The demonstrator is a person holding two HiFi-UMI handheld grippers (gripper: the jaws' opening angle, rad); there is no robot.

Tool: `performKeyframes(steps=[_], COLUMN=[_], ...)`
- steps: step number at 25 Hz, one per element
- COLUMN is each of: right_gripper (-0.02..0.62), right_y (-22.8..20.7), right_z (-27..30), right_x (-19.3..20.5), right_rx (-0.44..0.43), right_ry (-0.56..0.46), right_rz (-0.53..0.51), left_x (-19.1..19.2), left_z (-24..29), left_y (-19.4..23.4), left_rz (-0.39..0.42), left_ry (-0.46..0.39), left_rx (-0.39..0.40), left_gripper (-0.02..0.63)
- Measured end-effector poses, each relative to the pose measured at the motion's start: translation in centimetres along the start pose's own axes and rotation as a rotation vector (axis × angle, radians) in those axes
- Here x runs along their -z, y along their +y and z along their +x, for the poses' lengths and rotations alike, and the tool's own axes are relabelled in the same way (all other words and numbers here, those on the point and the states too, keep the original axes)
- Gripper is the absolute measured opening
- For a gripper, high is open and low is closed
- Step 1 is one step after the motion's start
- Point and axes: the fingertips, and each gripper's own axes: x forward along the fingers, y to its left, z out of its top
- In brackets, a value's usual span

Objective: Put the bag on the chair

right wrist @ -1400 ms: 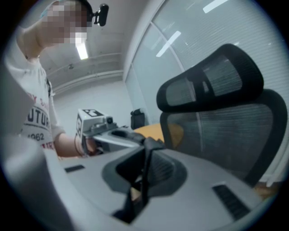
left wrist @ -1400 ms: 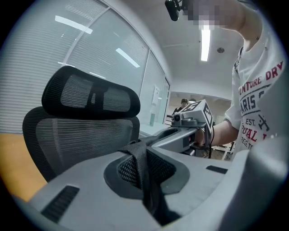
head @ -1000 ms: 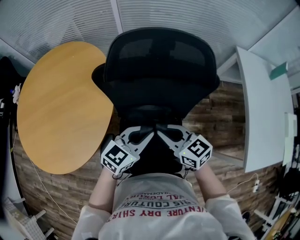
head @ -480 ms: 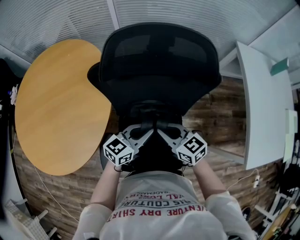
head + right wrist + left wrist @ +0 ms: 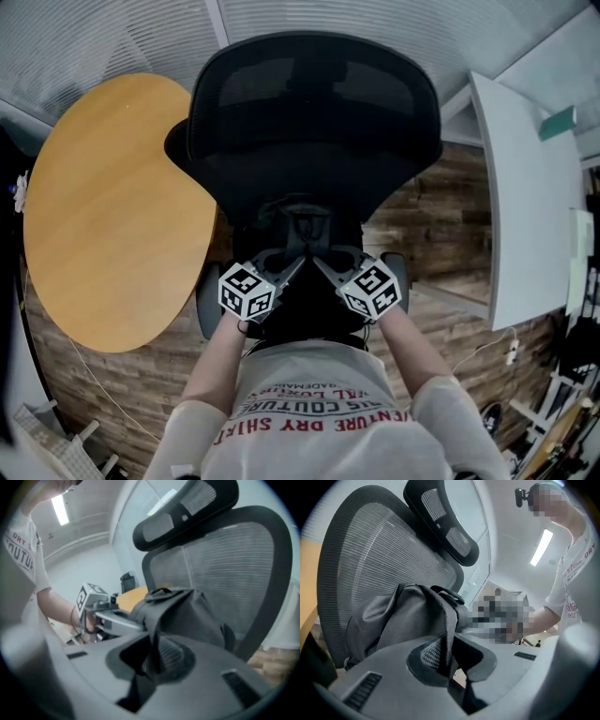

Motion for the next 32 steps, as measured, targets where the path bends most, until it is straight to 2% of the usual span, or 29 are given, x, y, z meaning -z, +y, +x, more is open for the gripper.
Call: performKeyframes(steps=[4,6,7,10,11,13,19,21,23,24,27,29,32], right_gripper=[0.059,0.086,0.106,0.190,0.221,0.238,0.238,0.226,0.102,0.073,0.045,0.040,0.028], right_y=[-1.5,-1.7,-1.7,-1.8,-1.9,-1.9,-0.6,0.4,1.0,1.1,1.9,2.7,4.0], right_z=[0.5,0.5,0.3,-0.3,-0.5,-1.0,-4.1,-5.5,-7.0,-7.8,-10.0,-11.2,-12.6], right_x=[2.0,2.3,2.1,1.3,1.2,1.0,-1.7,-3.3,-4.7,-5.5,-7.9,-9.6,-11.7], right_rx=[0.058,0.081,0.091,0.129,0.146,0.176,0.236,0.238,0.258,0.271,0.261,0.254,0.276], right_ry=[0.031,0.033,0.023,-0.029,-0.047,-0.069,-0.165,-0.204,-0.251,-0.282,-0.399,-0.452,-0.488], right_rz=[0.075,0.097,0.102,0.122,0.130,0.131,0.084,0.052,0.032,0.044,0.106,0.091,0.011], left_x=[1.6,2.2,2.3,2.4,2.4,2.3,-0.7,-2.5,-4.6,-5.7,-8.5,-10.0,-12.3], left_z=[0.7,0.7,0.7,0.6,0.4,0.1,-1.6,-2.7,-4.0,-4.7,-6.6,-7.6,-9.1], left_y=[1.3,1.6,1.7,2.2,2.4,2.4,1.1,0.1,-1.1,-1.8,-3.8,-5.5,-8.5], left_rz=[-0.053,-0.074,-0.081,-0.083,-0.078,-0.058,0.062,0.097,0.157,0.194,0.272,0.297,0.357], left_ry=[0.028,0.037,0.037,0.033,0.028,0.018,-0.034,-0.075,-0.134,-0.166,-0.252,-0.296,-0.339], left_rx=[-0.045,-0.059,-0.068,-0.123,-0.141,-0.171,-0.238,-0.255,-0.280,-0.297,-0.321,-0.299,-0.261], left_gripper=[0.051,0.056,0.070,0.171,0.193,0.230,0.233,0.233,0.186,0.166,0.046,0.040,0.034])
